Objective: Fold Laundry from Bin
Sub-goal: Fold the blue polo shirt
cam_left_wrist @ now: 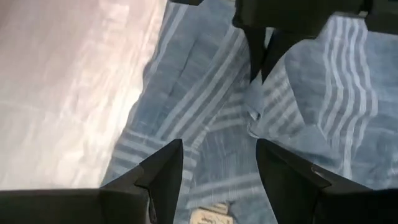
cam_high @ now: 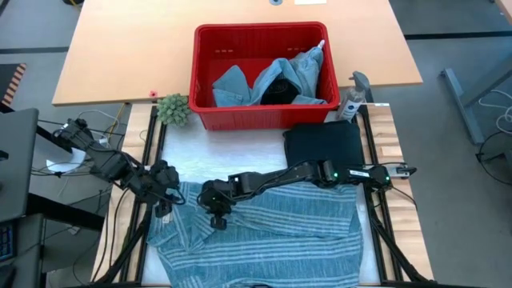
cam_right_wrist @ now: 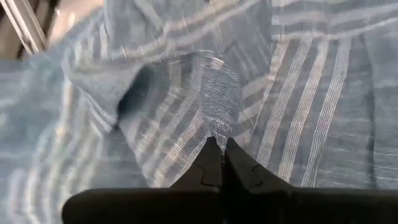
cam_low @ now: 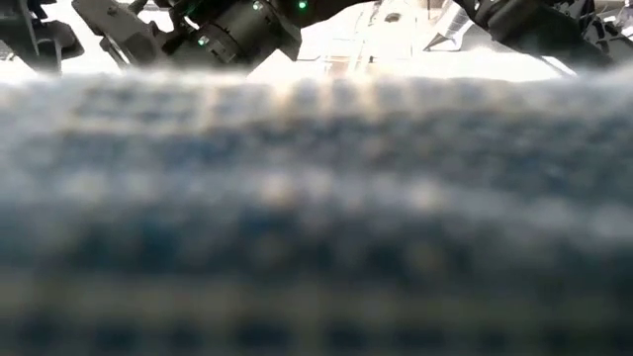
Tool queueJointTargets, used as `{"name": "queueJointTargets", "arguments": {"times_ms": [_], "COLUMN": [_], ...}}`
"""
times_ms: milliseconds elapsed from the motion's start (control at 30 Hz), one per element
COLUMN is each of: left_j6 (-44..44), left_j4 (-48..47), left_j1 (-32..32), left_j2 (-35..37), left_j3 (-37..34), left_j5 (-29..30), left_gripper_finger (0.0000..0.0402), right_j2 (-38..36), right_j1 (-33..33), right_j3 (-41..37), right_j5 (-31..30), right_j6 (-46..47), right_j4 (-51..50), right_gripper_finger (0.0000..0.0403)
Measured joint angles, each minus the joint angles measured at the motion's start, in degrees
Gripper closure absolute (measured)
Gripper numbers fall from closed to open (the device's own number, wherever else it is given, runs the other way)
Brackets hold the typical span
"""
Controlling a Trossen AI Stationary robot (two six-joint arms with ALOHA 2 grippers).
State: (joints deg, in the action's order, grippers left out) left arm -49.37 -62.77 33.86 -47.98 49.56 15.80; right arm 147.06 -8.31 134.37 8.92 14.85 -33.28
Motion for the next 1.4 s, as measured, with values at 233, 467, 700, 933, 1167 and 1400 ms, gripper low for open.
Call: {"name": "queueJointTargets", "arguments": {"times_ms": [233,467,700,933,1167,1400], "left_j6": [-5.74,-19.01,-26.27,-30.8,-33.1,-34.47], "left_j4": [3.26,-0.41,-1.18,-1.85,-2.05,1.71], "left_j1": [10.5,21.64,28.67,31.08,31.74,31.74], "left_j2": [-0.01,-0.01,-2.14,-6.42,-10.13,-13.8], "left_j3": [0.0,0.0,0.0,0.0,0.0,0.0], "left_j5": [14.22,24.19,24.47,24.58,24.46,23.01], "left_gripper_finger": [0.0214,0.0244,0.0272,0.0282,0.0283,0.0283], "right_j2": [0.08,-1.65,-4.25,-5.18,-5.13,-5.09], "right_j1": [-0.98,-1.12,-1.23,-1.75,-2.53,-2.95], "right_j3": [-0.04,-0.07,-0.04,-0.22,-0.79,-0.79], "right_j5": [-2.3,-5.71,-13.81,-16.43,-16.56,-15.42], "right_j6": [8.53,12.04,16.12,20.57,21.33,19.23], "right_j4": [-1.47,-4.11,-8.47,-15.82,-17.85,-18.83], "right_gripper_finger": [0.0384,0.0384,0.0384,0.0384,0.0384,0.0329]}}
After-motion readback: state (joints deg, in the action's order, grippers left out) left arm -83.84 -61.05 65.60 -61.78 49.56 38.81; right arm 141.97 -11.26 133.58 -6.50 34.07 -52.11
